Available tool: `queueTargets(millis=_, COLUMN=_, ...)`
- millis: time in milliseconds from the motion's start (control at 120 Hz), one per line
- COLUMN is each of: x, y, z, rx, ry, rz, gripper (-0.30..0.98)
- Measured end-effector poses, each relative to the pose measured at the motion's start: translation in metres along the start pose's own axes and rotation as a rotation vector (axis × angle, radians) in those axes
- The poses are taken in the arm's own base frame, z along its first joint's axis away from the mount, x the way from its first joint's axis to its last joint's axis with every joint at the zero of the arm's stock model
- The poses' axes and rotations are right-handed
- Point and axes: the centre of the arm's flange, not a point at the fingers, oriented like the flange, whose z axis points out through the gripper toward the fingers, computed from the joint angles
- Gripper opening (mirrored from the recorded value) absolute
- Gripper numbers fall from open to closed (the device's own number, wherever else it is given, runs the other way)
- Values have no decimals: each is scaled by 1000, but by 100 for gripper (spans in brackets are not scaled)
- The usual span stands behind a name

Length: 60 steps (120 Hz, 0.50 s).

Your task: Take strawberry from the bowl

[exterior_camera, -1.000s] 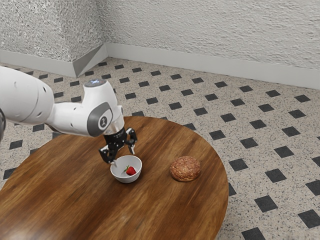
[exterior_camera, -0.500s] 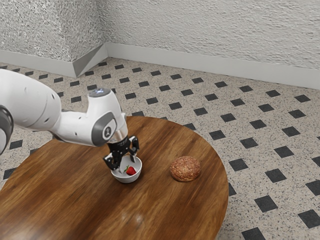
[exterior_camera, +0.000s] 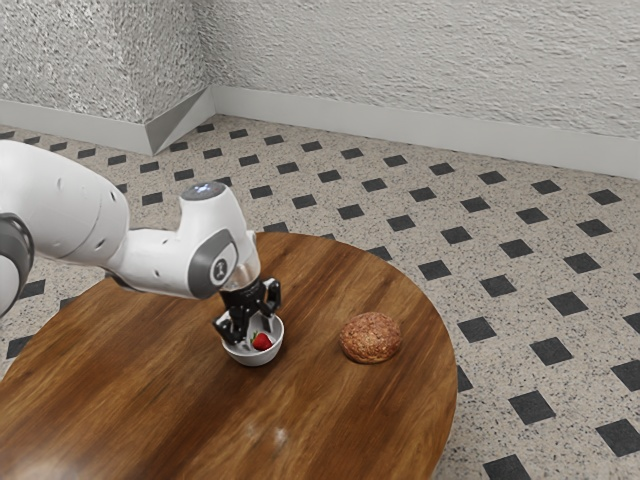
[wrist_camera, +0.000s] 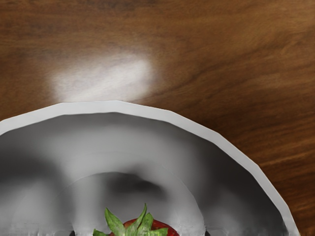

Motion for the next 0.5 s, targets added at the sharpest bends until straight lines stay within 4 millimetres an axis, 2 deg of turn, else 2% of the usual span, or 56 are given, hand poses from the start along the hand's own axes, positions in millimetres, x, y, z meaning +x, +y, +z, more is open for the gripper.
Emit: queueTargets(millis=500, x=-3, y=-5, z=-3, rx=-9, ry=-29, rz=-45, gripper=36)
